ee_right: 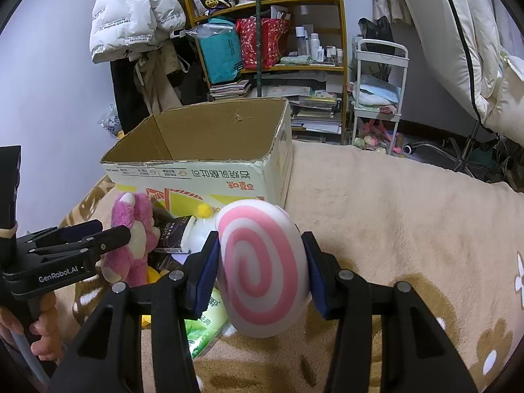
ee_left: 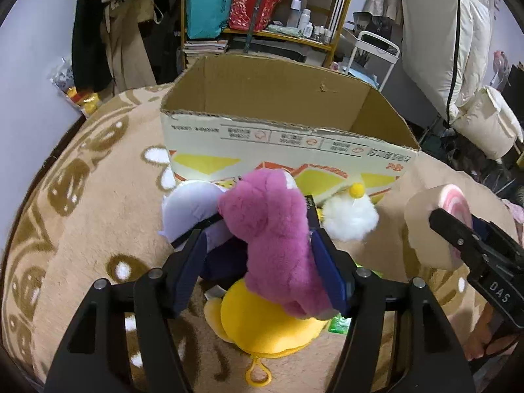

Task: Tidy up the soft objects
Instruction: 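Close the left tool on the pink bear while the right tool grips the swirl cushion, lift both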

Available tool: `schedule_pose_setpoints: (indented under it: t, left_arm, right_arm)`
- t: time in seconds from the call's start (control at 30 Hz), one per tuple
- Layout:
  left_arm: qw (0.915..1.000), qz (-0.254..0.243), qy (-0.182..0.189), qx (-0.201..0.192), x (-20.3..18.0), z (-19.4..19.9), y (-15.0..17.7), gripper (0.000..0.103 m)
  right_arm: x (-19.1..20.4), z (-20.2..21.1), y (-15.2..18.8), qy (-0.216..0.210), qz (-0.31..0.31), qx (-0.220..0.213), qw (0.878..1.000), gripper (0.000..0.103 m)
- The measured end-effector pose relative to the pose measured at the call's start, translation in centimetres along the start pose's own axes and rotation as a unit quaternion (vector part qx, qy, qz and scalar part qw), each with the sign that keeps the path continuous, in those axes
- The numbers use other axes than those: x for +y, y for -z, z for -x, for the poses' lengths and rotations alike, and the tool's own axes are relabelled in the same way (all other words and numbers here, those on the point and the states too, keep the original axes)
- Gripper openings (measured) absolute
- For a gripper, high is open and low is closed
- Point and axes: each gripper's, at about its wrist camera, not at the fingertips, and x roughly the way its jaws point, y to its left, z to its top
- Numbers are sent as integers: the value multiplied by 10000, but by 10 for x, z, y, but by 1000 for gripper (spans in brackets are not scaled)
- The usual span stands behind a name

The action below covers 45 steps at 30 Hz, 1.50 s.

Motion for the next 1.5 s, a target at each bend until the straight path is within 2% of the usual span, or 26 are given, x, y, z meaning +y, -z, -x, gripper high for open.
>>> schedule_pose_setpoints:
  t: [0.17,0.3,0.4,0.6,0.9,1.07,1.27,1.5]
  left_arm:
    - [9972,105,560,492,-3,-17,2,64]
    - [9967,63,637,495,-8,-22,3,50]
    - [9964,-4,649,536,-12,-25,6,48]
    - [9977,-22,580,343,-18,-16,4,44]
    - [9994,-291,126,-97,-20,11,8,43]
    - [9967,-404,-314,-624,-18,40,12,43]
    - [9874,-532,-706,-1310,-14,76,17,43]
    - [9717,-618,-920,-2085,-16,111,9,43]
  right_arm:
    - [0,-5,0,-26,-22,67,10000,52]
    - [1,-6,0,-52,5,90,9999,52]
    - [2,-6,0,-99,28,76,9999,52]
    - [5,-7,-1,-146,142,47,9998,52]
    - [7,6,-4,-146,184,-220,9995,52]
    - [9,17,-8,-79,234,-456,9987,52]
    - [19,36,-17,-26,409,-854,9955,51]
    - [28,56,-37,-61,479,-1331,9899,51]
